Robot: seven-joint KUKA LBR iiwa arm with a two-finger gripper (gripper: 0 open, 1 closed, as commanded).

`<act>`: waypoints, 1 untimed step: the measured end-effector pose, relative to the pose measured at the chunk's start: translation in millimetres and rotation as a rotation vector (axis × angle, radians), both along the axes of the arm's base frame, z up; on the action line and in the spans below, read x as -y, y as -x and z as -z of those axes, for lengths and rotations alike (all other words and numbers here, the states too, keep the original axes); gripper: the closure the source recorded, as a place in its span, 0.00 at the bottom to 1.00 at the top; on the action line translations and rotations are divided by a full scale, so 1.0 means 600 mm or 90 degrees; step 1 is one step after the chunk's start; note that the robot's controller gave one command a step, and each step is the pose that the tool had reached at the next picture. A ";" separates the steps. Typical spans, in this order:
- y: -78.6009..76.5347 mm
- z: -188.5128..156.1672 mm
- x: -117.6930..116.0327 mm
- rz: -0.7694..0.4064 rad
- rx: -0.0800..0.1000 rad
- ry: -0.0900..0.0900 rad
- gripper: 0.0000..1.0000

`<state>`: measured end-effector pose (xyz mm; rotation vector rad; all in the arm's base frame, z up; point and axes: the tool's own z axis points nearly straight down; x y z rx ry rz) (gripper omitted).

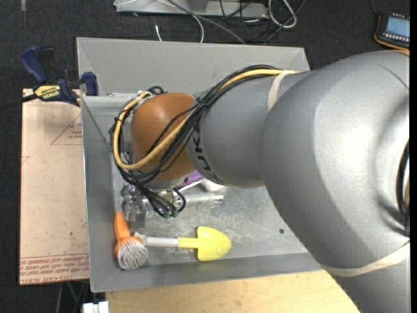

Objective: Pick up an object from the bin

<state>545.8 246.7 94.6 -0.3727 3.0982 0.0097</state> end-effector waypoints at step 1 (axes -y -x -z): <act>0.021 0.041 0.018 -0.156 -0.001 0.004 0.00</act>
Offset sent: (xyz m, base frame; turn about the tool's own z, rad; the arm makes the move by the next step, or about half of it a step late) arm 0.0000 0.0000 0.0000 0.0000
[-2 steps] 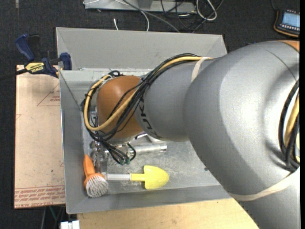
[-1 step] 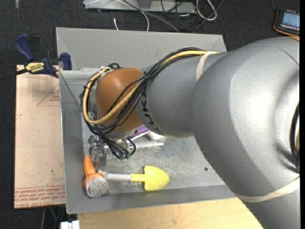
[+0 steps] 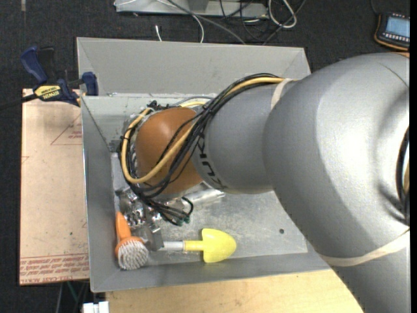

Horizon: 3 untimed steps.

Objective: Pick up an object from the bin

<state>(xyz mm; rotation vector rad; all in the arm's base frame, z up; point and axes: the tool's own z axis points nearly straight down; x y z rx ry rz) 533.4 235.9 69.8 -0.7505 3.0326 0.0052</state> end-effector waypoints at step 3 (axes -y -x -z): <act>-0.002 -0.003 -0.001 0.000 0.001 -0.001 1.00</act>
Offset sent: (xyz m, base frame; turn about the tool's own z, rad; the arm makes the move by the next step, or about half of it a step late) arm 0.0000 0.0000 0.0000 0.0000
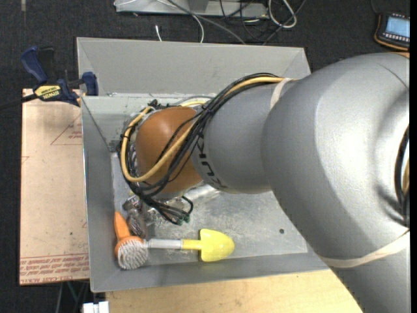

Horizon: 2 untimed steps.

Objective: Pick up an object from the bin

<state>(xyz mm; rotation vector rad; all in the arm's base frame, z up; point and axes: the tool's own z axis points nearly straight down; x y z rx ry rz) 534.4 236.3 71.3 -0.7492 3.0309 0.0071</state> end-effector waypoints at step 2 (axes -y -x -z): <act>0.000 0.000 0.000 0.000 0.000 0.000 1.00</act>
Offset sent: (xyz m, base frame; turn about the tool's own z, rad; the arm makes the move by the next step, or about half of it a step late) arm 0.0000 0.0000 0.0000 0.0000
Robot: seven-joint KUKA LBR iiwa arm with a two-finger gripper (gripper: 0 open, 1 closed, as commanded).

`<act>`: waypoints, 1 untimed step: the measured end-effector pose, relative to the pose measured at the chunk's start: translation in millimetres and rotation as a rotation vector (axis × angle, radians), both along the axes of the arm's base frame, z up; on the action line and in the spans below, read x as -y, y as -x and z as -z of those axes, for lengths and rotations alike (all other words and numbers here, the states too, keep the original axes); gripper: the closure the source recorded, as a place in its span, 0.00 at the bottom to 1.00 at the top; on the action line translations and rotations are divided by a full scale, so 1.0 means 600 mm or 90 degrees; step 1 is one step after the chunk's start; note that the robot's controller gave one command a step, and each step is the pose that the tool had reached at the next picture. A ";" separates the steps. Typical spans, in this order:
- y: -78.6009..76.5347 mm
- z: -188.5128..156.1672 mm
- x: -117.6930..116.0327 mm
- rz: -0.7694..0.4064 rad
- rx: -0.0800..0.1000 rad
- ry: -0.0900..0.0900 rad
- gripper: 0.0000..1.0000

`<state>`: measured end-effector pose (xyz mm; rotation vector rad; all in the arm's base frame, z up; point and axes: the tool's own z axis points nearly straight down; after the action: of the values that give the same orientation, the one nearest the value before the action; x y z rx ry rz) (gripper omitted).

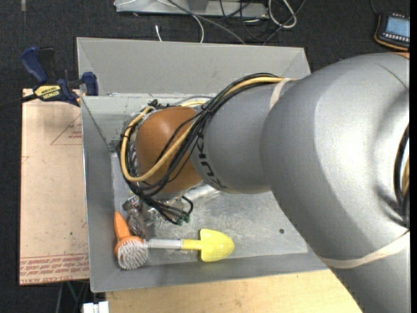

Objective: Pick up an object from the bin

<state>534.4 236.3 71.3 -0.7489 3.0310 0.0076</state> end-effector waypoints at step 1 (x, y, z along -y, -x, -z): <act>0.001 0.002 0.001 0.000 0.000 0.000 0.00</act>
Offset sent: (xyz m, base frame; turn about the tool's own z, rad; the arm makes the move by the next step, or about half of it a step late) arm 0.0000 0.0000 0.0000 0.0000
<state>533.9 235.7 70.1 -0.7498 3.0312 0.0066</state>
